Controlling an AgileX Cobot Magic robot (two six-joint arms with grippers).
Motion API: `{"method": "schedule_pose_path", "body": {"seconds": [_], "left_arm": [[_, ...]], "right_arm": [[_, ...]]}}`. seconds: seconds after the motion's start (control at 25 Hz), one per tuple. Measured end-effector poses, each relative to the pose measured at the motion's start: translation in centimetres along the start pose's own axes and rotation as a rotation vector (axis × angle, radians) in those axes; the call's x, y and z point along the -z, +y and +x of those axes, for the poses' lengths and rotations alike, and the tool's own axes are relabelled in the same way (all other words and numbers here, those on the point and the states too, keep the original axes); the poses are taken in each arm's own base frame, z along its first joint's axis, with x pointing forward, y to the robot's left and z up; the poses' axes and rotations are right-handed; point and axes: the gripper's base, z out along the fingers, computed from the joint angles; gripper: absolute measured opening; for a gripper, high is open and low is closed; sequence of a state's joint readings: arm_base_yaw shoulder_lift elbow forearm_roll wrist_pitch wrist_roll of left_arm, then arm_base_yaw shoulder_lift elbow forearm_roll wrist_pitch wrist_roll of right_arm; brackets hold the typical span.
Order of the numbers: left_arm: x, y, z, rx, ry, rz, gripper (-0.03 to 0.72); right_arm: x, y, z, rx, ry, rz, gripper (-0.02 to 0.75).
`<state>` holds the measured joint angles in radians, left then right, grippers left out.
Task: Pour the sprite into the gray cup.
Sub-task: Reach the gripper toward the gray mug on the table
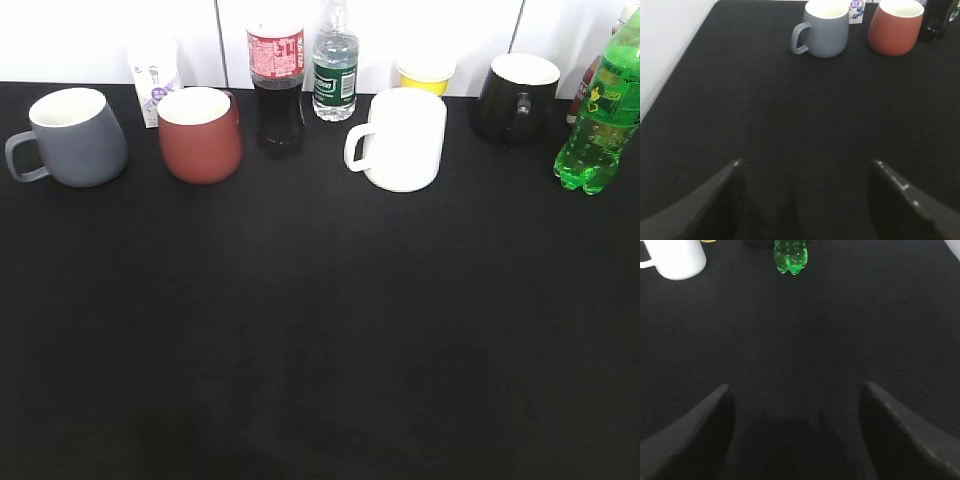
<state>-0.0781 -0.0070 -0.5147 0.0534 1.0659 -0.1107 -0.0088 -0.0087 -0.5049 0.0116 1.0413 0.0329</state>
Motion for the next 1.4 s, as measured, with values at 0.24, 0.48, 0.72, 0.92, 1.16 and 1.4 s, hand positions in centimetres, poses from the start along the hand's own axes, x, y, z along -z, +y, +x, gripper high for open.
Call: {"method": "schedule_pose_path", "body": {"seconds": [0.24, 0.48, 0.72, 0.92, 1.16, 1.4], "left_arm": [[0.0, 0.0, 0.0, 0.0, 0.0, 0.0, 0.568], [-1.0, -0.5, -4.1, -0.008, -0.228, 0.024, 0.475], [-11.4, -1.8, -9.6, -0.117, -0.384, 0.054, 0.471], [-22.7, -2.7, -7.3, -0.116, -0.228, 0.113, 0.471], [-29.3, -0.5, -4.1, -0.132, -0.264, -0.019, 0.46], [-33.8, 0.5, -0.2, -0.106, -0.195, -0.082, 0.442]], "right_arm": [[0.0, 0.0, 0.0, 0.0, 0.0, 0.0, 0.587], [0.0, 0.0, 0.0, 0.0, 0.0, 0.0, 0.587], [0.0, 0.0, 0.0, 0.0, 0.0, 0.0, 0.587], [0.0, 0.0, 0.0, 0.0, 0.0, 0.0, 0.587], [0.0, 0.0, 0.0, 0.0, 0.0, 0.0, 0.587], [0.0, 0.0, 0.0, 0.0, 0.0, 0.0, 0.587]]}}
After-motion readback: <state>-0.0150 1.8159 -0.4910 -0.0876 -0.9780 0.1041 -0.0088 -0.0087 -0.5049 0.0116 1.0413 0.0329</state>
